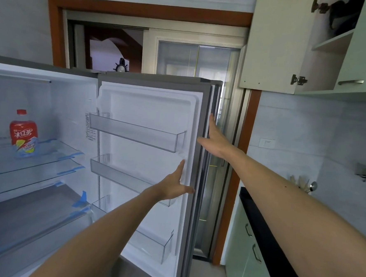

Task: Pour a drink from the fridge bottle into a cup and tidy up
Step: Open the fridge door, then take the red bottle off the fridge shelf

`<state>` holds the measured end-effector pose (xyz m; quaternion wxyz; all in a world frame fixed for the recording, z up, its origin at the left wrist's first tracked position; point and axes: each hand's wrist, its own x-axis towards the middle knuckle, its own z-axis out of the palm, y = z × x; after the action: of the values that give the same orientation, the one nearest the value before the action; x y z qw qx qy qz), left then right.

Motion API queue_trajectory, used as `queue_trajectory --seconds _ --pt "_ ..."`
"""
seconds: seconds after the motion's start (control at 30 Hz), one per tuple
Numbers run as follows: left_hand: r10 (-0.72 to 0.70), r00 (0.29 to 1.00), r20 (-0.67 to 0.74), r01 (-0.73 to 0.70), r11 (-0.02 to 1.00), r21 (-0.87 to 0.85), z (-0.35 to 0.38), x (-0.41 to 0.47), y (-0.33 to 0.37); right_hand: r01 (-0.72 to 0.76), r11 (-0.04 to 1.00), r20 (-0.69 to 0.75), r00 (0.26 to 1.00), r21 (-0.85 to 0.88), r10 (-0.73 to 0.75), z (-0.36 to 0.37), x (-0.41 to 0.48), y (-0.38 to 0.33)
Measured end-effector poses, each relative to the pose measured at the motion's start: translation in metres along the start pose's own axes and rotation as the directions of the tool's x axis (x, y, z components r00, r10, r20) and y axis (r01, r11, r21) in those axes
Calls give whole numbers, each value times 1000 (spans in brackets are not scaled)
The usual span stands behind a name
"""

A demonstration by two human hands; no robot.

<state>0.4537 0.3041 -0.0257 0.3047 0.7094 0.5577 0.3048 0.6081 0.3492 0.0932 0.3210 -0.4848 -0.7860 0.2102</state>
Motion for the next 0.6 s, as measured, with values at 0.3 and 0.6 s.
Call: queue_trajectory --seconds 0.3,0.6 --pt "-80 997 -7 80 995 61 -29 -20 -14 -112 980 31 992 -161 119 -15 13 -4" --pt "-200 971 -134 237 888 394 -123 -93 -70 -56 758 292 902 -650 318 28 -15 -28"
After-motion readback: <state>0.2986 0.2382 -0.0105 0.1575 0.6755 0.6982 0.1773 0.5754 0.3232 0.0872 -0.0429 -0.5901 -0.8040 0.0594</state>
